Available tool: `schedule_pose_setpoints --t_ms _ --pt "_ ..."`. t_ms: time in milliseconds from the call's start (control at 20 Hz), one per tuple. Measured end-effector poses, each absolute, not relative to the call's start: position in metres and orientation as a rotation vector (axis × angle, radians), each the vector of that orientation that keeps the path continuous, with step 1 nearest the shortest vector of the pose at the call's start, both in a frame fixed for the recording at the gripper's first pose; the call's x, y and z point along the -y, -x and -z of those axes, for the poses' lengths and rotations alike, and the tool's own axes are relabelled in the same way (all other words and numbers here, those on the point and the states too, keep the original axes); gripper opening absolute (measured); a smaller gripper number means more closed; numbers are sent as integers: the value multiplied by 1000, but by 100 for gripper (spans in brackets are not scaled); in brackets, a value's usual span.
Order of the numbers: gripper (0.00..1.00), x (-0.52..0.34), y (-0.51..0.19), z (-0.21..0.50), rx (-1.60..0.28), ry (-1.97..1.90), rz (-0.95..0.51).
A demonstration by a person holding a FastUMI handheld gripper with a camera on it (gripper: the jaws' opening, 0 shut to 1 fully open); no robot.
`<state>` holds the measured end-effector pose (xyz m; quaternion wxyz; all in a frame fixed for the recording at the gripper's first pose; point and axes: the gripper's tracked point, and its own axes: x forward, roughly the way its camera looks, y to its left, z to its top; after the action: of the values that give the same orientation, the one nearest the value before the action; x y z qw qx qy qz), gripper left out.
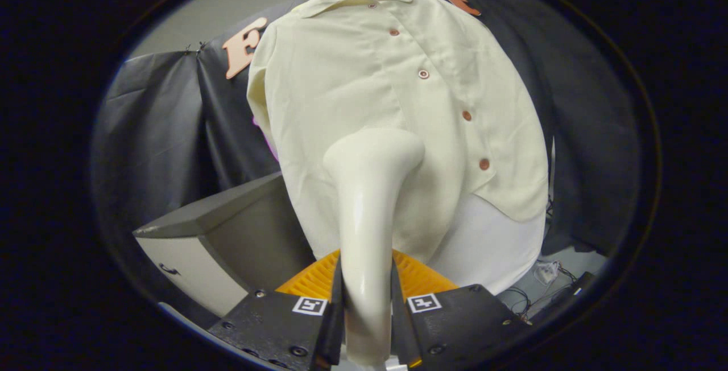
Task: Iron the clothes twice with a garment steamer, once on the left side and once on the right side.
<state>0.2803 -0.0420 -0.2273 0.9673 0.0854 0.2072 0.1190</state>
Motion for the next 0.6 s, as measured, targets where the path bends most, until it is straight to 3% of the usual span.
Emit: schedule_pose_setpoints --t_ms 600 --pt "37 50 -242 329 -521 -243 -244"
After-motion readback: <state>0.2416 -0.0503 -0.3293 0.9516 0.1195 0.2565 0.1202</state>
